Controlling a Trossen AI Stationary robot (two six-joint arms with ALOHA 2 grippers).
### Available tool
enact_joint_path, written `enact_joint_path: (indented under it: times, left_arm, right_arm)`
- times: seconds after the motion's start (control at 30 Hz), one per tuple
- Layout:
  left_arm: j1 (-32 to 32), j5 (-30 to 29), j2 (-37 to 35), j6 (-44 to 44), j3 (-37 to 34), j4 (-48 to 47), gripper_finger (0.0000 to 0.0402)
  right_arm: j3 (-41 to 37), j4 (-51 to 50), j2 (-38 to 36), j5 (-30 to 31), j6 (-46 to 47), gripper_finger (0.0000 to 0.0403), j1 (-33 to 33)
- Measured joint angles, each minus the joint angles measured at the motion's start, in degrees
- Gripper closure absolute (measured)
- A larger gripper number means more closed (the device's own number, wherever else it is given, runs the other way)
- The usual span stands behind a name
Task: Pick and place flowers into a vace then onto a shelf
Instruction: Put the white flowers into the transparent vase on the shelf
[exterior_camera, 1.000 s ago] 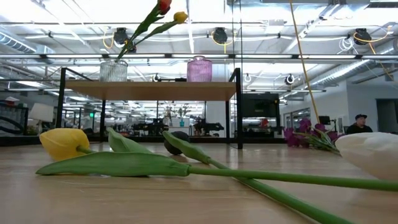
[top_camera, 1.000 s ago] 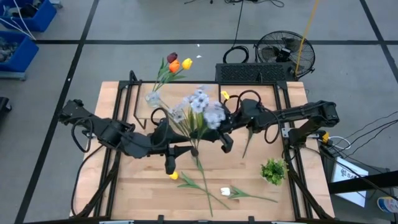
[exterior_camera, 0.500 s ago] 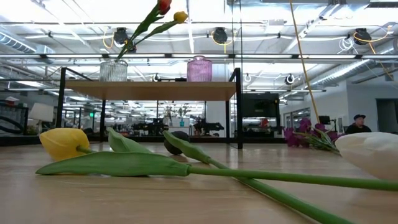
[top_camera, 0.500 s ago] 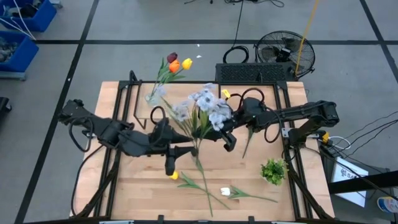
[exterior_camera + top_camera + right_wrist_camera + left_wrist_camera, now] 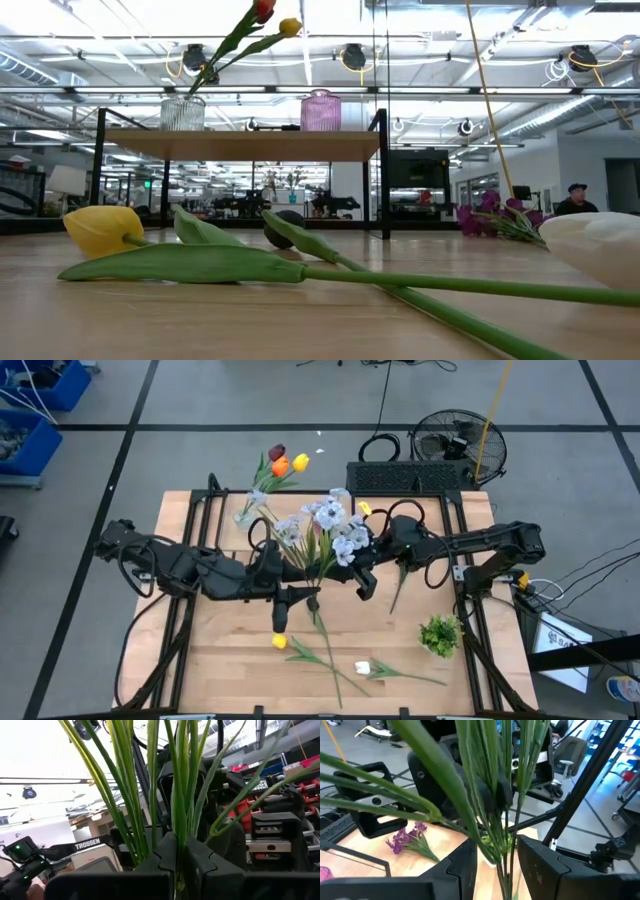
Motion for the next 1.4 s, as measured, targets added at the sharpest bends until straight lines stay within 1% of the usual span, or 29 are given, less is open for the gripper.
enact_joint_path:
  times: [0.13, 0.2, 0.27, 0.37, 0.4, 0.43, 0.53, 0.7, 0.8, 0.87, 0.93, 1.1, 1.2, 1.27, 1.33, 1.4]
  left_arm:
    - [0.89, 2.44, 0.00, 0.13, 0.00, 1.04, 0.0259]
    - [1.05, 2.50, 0.00, 0.46, 0.00, 1.00, 0.0274]
    - [1.09, 2.29, 0.00, 0.50, 0.00, 1.00, 0.0304]
    - [1.09, 2.12, 0.03, 1.66, 0.00, 0.94, 0.0368]
    - [1.09, 2.11, 0.04, 1.74, 0.00, 0.87, 0.0383]
    - [1.09, 2.07, 0.04, 1.64, 0.00, 0.80, 0.0389]
    - [1.07, 1.29, 0.07, 1.16, 0.00, 0.55, 0.0387]
    - [0.73, 1.16, 0.09, -0.02, -0.07, -0.11, 0.0394]
    - [-0.45, -0.88, -0.20, 0.10, -0.11, -0.38, 0.0396]
    - [-1.62, -3.86, -0.98, 0.22, -0.11, -1.10, 0.0396]
    - [-3.17, -8.24, -2.29, -0.53, 0.07, -2.55, 0.0397]
    - [-7.90, -21.61, -6.68, 0.25, 0.33, -6.23, 0.0398]
    - [-10.80, -31.26, -9.26, 2.68, 0.33, -7.69, 0.0398]
    - [-12.20, -39.08, -10.83, 4.55, 0.34, -10.14, 0.0398]
    - [-12.79, -47.03, -11.99, 5.72, 0.39, -14.46, 0.0398]
    - [-12.67, -53.66, -12.84, 5.39, 0.39, -20.67, 0.0398]
  right_arm:
    - [0.00, 0.02, 0.00, 1.21, -0.20, 0.0399, -0.26]
    - [0.00, 0.02, 0.00, 1.20, -0.39, 0.0399, -0.44]
    - [0.00, -0.10, -0.03, 1.05, -0.43, 0.0399, -0.46]
    - [0.00, -0.59, -0.08, 0.89, -1.50, 0.0398, -0.43]
    - [0.00, -0.77, -0.09, 0.78, -1.77, 0.0396, -0.42]
    - [0.00, -1.08, -0.09, 0.74, -1.80, 0.0392, -0.41]
    - [0.02, -2.26, -0.12, 0.91, -1.82, 0.0368, -0.46]
    - [0.04, -4.56, -0.13, -0.04, -1.70, 0.0310, -0.24]
    - [0.04, -6.19, -0.13, -0.28, -1.68, 0.0279, -0.19]
    - [0.04, -6.87, -0.13, -0.23, -1.56, 0.0264, -0.25]
    - [0.02, -7.42, -0.08, -0.12, -1.44, 0.0253, -0.30]
    - [-0.09, -7.98, 0.02, -1.16, -0.89, 0.0239, -0.06]
    - [-0.09, -10.17, 0.02, -0.88, 0.27, 0.0239, -0.16]
    - [-0.09, -11.46, 0.04, -0.49, 0.46, 0.0240, 0.14]
    - [-0.09, -11.76, 0.04, -0.55, 0.44, 0.0242, 0.77]
    - [-0.07, -12.11, 0.02, -0.67, 0.39, 0.0242, 1.34]
